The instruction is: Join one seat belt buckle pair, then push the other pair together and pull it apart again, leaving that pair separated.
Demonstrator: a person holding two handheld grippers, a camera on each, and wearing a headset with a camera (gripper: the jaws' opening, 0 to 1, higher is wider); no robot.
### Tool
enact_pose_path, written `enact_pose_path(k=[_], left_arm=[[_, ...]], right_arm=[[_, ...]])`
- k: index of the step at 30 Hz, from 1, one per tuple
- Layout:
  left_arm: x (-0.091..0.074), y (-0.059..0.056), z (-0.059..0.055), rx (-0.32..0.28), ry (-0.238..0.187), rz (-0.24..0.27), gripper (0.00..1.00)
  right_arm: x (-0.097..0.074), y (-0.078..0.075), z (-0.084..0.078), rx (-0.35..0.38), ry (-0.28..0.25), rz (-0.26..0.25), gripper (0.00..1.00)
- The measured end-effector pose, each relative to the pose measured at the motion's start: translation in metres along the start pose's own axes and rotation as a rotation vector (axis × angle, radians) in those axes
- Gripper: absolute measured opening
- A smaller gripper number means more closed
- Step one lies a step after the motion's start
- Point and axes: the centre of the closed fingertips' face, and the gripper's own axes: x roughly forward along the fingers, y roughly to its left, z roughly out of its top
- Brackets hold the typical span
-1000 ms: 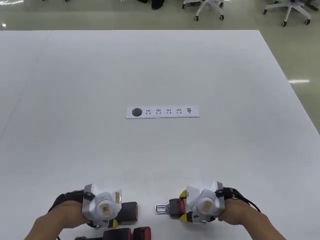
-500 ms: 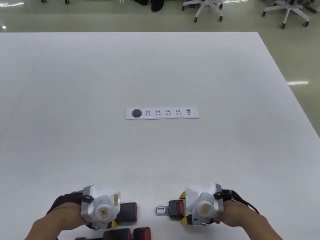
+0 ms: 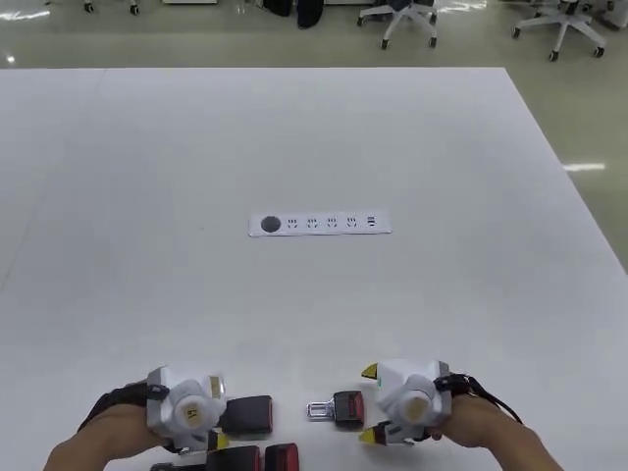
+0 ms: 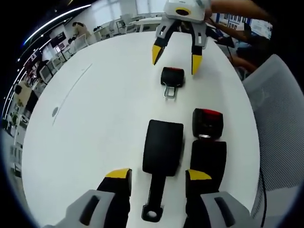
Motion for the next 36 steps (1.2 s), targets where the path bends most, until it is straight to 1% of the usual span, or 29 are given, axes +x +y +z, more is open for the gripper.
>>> enact_pose_path(k=[2, 4, 6, 9, 10, 12, 13, 14, 16, 17, 19, 21, 22, 23, 24, 26, 28, 31, 32, 33, 36], left_arm=[[-0.003, 0.001, -0.001, -0.021, -0.014, 0.010, 0.48], [-0.007, 0.003, -0.006, -0.059, -0.044, 0.019, 0.49], [-0.009, 0.003, -0.008, -0.095, -0.073, 0.023, 0.50], [-0.015, 0.003, -0.013, -0.150, -0.121, 0.035, 0.52], [-0.016, 0.003, -0.015, -0.157, -0.125, 0.037, 0.53], [-0.019, -0.001, -0.018, -0.188, -0.153, 0.041, 0.55], [-0.021, -0.004, -0.019, -0.218, -0.169, 0.046, 0.57], [-0.023, -0.006, -0.018, -0.228, -0.178, 0.051, 0.58], [-0.028, -0.010, -0.022, -0.246, -0.200, 0.064, 0.59], [-0.030, -0.012, -0.024, -0.257, -0.218, 0.072, 0.60], [-0.035, -0.014, -0.021, -0.282, -0.264, 0.092, 0.61], [-0.043, -0.016, -0.018, -0.300, -0.304, 0.120, 0.61], [-0.044, -0.017, -0.020, -0.303, -0.307, 0.121, 0.62], [-0.045, -0.021, -0.025, -0.311, -0.311, 0.136, 0.63], [-0.045, -0.023, -0.026, -0.314, -0.316, 0.143, 0.64], [-0.047, -0.026, -0.029, -0.344, -0.346, 0.154, 0.65], [-0.050, -0.029, -0.031, -0.375, -0.369, 0.165, 0.68], [-0.052, -0.037, -0.036, -0.374, -0.360, 0.184, 0.71], [-0.051, -0.037, -0.038, -0.373, -0.359, 0.186, 0.71], [-0.052, -0.041, -0.041, -0.373, -0.361, 0.195, 0.72], [-0.054, -0.045, -0.043, -0.385, -0.389, 0.208, 0.80]], right_arm=[[-0.001, 0.000, -0.001, 0.014, -0.008, -0.006, 0.56], [-0.005, 0.002, -0.003, 0.029, -0.017, -0.017, 0.57], [-0.010, 0.003, -0.003, 0.041, -0.028, -0.026, 0.58], [-0.012, 0.005, -0.006, 0.055, -0.039, -0.035, 0.60], [-0.013, 0.006, -0.008, 0.060, -0.042, -0.040, 0.61], [-0.017, 0.009, -0.009, 0.066, -0.046, -0.043, 0.62], [-0.018, 0.011, -0.010, 0.074, -0.053, -0.043, 0.63], [-0.019, 0.012, -0.010, 0.079, -0.058, -0.046, 0.64], [-0.021, 0.014, -0.014, 0.093, -0.067, -0.053, 0.66], [-0.023, 0.016, -0.015, 0.098, -0.072, -0.054, 0.66], [-0.025, 0.019, -0.016, 0.106, -0.080, -0.058, 0.67], [-0.028, 0.021, -0.017, 0.118, -0.098, -0.078, 0.67], [-0.029, 0.023, -0.018, 0.122, -0.099, -0.082, 0.67], [-0.032, 0.026, -0.017, 0.126, -0.096, -0.087, 0.67], [-0.033, 0.028, -0.017, 0.128, -0.098, -0.090, 0.67], [-0.037, 0.034, -0.015, 0.148, -0.111, -0.101, 0.68], [-0.042, 0.037, -0.010, 0.180, -0.139, -0.122, 0.70], [-0.048, 0.043, -0.004, 0.194, -0.163, -0.145, 0.72], [-0.048, 0.044, -0.004, 0.198, -0.166, -0.147, 0.73], [-0.051, 0.047, -0.001, 0.213, -0.183, -0.157, 0.74], [-0.055, 0.052, 0.002, 0.241, -0.204, -0.172, 0.77]])
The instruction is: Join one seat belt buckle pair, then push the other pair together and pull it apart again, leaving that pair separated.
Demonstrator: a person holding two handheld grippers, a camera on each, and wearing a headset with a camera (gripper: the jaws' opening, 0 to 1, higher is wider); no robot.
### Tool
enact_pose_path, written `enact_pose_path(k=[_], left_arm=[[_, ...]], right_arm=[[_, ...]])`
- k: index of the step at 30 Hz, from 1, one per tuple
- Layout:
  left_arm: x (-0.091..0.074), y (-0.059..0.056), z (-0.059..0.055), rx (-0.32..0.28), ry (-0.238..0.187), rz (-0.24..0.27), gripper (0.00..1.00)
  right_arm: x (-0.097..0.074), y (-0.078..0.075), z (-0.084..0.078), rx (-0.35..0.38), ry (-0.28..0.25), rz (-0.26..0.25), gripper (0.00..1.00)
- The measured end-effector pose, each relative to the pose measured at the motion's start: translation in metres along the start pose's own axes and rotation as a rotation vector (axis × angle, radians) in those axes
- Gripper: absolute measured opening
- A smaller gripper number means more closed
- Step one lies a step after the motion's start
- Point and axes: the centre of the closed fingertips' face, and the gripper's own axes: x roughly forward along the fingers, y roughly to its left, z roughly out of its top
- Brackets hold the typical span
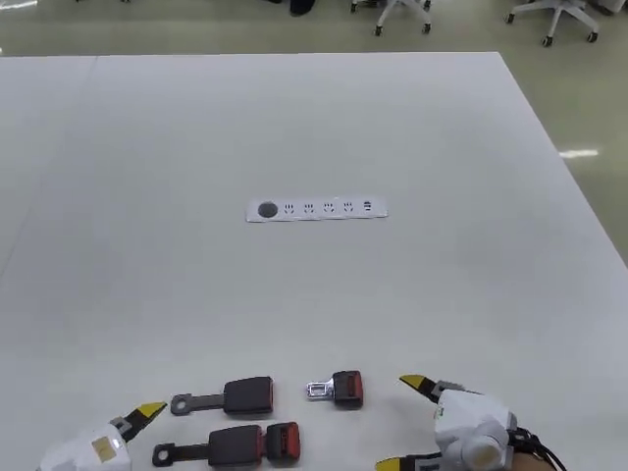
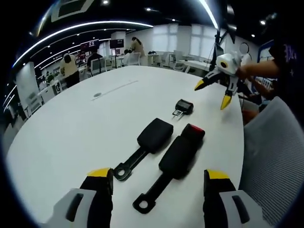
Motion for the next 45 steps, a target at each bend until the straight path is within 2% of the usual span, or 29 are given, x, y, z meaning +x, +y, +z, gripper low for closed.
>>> enact_pose_path(k=[4, 8, 10, 13, 19, 38, 45], left_arm=[[-0.004, -0.006, -0.004, -0.017, -0.026, 0.013, 0.85], [-0.007, -0.010, -0.002, -0.022, -0.074, 0.027, 0.94], [-0.008, -0.010, -0.001, -0.029, -0.085, 0.041, 0.98], [-0.010, -0.011, -0.001, -0.044, -0.092, 0.041, 1.00], [-0.015, -0.012, 0.001, -0.053, -0.117, 0.050, 1.00], [-0.015, -0.014, 0.009, -0.040, -0.121, 0.050, 1.00], [-0.015, -0.013, 0.008, -0.035, -0.112, 0.047, 1.00]], right_arm=[[-0.004, 0.003, -0.001, 0.039, -0.040, -0.024, 0.84], [-0.005, 0.006, -0.004, 0.059, -0.056, -0.048, 0.91], [-0.006, 0.007, -0.004, 0.075, -0.070, -0.061, 0.92], [-0.007, 0.009, -0.004, 0.086, -0.082, -0.068, 0.99], [-0.010, 0.015, -0.003, 0.099, -0.104, -0.078, 0.99], [-0.011, 0.019, -0.009, 0.126, -0.105, -0.073, 0.99], [-0.011, 0.020, -0.010, 0.131, -0.101, -0.068, 0.99]])
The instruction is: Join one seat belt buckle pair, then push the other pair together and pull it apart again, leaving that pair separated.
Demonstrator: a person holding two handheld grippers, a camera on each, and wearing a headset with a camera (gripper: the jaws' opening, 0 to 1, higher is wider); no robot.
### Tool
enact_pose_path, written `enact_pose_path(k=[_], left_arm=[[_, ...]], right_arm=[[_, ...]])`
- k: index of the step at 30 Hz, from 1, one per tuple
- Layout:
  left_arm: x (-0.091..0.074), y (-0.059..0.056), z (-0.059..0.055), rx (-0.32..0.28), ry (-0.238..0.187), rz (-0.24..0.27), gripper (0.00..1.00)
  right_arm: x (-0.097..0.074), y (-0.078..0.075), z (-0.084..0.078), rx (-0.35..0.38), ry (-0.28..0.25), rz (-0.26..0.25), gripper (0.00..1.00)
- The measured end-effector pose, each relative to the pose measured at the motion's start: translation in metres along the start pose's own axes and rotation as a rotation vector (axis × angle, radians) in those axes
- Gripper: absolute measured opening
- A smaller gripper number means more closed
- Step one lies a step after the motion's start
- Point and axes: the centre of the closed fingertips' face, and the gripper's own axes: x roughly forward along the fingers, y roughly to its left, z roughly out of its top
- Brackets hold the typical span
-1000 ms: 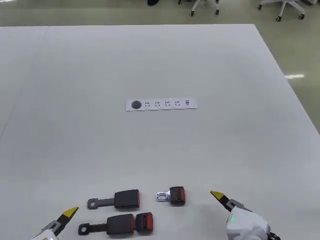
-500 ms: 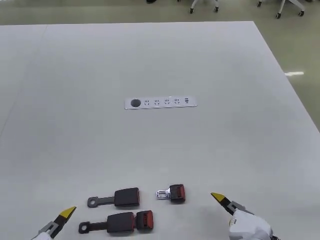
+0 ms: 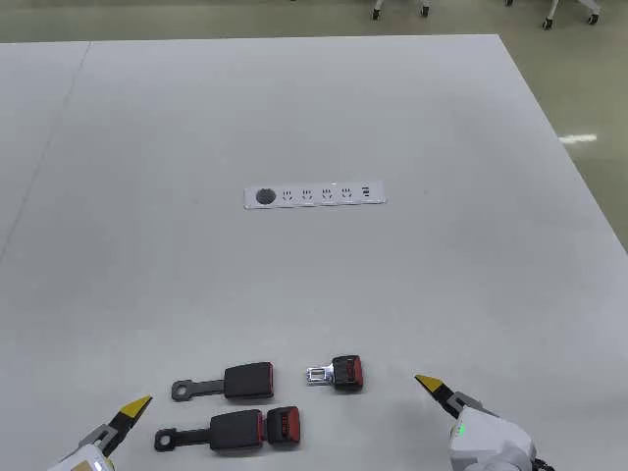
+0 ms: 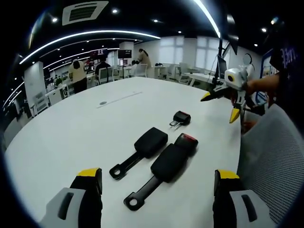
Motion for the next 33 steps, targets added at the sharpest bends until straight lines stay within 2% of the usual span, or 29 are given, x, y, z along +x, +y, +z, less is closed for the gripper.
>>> enact_pose_path(k=[8, 24, 33], left_arm=[[0.0006, 0.0009, -0.0042, -0.005, 0.005, -0.002, 1.00], [0.0000, -0.0025, -0.0006, 0.001, 0.010, -0.008, 1.00], [0.0008, -0.0058, -0.0026, 0.004, 0.012, -0.014, 1.00]], right_arm=[[0.0013, 0.0001, 0.0002, -0.002, 0.004, 0.006, 0.99], [0.0028, 0.0003, -0.0007, -0.012, 0.012, 0.014, 0.99], [0.0008, -0.0003, -0.0007, -0.014, 0.011, 0.009, 0.99]])
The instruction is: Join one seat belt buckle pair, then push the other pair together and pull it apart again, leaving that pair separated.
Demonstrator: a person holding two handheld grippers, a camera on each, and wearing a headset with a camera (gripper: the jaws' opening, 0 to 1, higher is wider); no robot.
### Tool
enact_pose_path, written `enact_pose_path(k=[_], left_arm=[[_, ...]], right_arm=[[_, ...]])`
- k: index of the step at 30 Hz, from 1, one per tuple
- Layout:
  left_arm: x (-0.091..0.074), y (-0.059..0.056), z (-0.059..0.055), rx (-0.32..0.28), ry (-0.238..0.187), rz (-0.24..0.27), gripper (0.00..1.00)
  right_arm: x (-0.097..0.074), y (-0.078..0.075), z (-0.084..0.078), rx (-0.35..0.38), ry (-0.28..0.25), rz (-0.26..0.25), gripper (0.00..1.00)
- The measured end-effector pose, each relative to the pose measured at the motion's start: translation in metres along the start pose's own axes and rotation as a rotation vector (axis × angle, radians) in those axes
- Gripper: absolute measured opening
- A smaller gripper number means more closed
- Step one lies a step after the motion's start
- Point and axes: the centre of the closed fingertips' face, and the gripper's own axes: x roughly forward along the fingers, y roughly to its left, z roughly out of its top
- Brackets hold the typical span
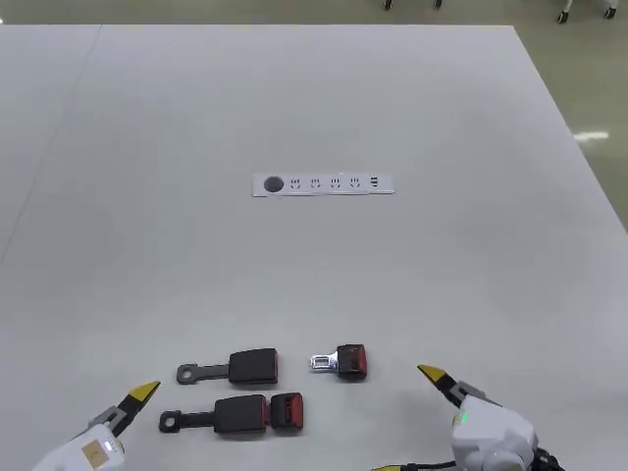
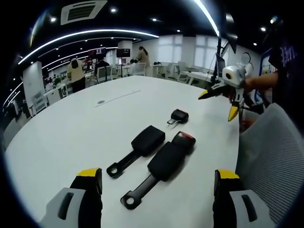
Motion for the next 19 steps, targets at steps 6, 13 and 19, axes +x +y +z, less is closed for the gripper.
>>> enact_pose_path(k=[6, 13, 19], left_arm=[[-0.0002, 0.0008, -0.0017, 0.001, 0.001, 0.002, 1.00], [-0.0004, 0.0007, -0.0041, -0.001, 0.005, 0.003, 1.00], [-0.0008, 0.0003, -0.0036, -0.004, 0.007, 0.004, 1.00]], right_arm=[[0.0004, 0.0004, 0.0010, 0.002, -0.003, 0.003, 0.99], [0.0015, 0.0023, 0.0007, 0.003, 0.002, 0.008, 0.99], [0.0016, 0.0026, 0.0007, 0.005, 0.005, 0.012, 0.99]])
